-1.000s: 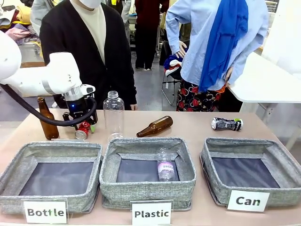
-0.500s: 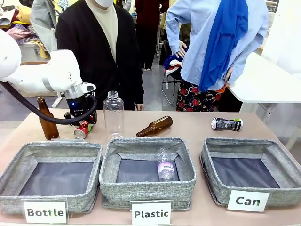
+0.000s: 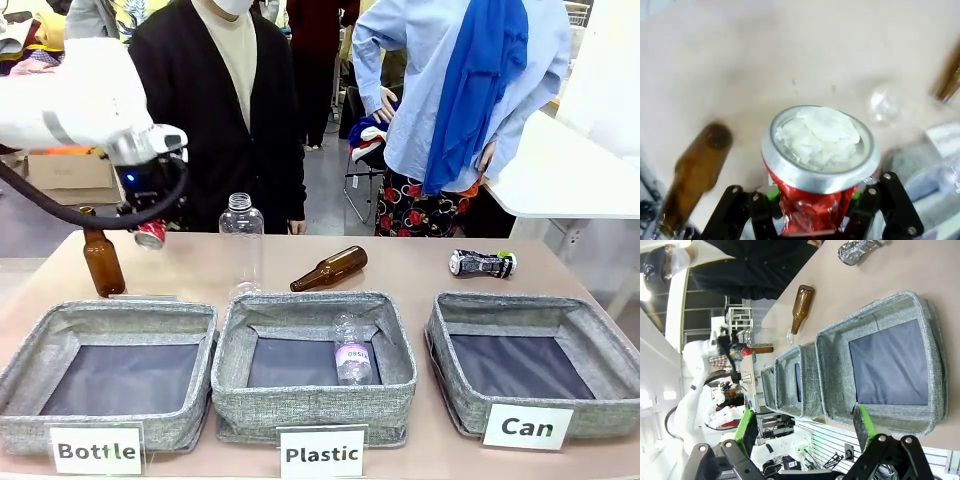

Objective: Sort the can waste into the basket.
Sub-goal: Pick up the can waste from the table and place it in the right Fabric basket.

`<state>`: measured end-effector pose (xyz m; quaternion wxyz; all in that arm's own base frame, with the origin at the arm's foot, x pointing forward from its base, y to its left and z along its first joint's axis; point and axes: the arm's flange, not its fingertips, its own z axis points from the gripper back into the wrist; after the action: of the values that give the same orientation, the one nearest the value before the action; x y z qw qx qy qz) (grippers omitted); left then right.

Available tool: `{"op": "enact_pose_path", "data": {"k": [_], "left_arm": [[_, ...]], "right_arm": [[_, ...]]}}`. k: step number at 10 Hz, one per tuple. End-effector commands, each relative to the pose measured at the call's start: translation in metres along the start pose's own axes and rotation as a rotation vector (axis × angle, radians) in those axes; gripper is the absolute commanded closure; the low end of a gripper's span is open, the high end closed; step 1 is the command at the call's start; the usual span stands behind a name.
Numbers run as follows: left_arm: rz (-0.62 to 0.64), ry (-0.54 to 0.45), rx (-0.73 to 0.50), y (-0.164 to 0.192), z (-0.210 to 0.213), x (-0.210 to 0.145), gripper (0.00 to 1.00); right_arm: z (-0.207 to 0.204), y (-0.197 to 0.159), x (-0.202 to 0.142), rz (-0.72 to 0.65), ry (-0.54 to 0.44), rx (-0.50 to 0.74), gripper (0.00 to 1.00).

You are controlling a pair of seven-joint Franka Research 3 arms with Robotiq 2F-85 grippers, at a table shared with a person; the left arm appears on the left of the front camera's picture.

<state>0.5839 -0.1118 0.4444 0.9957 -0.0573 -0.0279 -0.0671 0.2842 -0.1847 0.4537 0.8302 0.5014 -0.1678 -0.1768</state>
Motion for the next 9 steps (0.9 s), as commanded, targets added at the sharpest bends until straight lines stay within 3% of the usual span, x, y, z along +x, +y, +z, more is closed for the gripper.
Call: {"op": "enact_pose_path", "data": {"k": [1, 2, 3, 6, 7, 8, 9], "left_arm": [[-0.164, -0.036, -0.045, 0.005, 0.037, -0.075, 1.00], [-0.331, 0.022, -0.091, 0.004, 0.052, -0.110, 1.00], [-0.590, 0.071, -0.141, 0.006, 0.067, -0.157, 1.00], [-0.991, 0.128, -0.215, 0.033, 0.083, -0.253, 1.00], [-1.070, 0.099, -0.217, 0.049, 0.086, -0.267, 1.00], [-1.049, 0.062, -0.328, 0.071, 0.093, -0.255, 1.00], [-0.966, 0.105, -0.227, 0.027, 0.080, -0.263, 1.00]], "right_arm": [[0.000, 0.000, 0.002, 0.027, -0.011, 0.027, 0.00], [0.000, 0.000, 0.002, 0.027, -0.011, 0.027, 0.00], [0.000, 0.000, 0.002, 0.027, -0.011, 0.027, 0.00], [0.000, 0.000, 0.002, 0.027, -0.011, 0.027, 0.00], [0.000, 0.000, 0.002, 0.027, -0.011, 0.027, 0.00], [0.000, 0.000, 0.002, 0.027, -0.011, 0.027, 0.00], [0.000, 0.000, 0.002, 0.027, -0.011, 0.027, 0.00]]}}
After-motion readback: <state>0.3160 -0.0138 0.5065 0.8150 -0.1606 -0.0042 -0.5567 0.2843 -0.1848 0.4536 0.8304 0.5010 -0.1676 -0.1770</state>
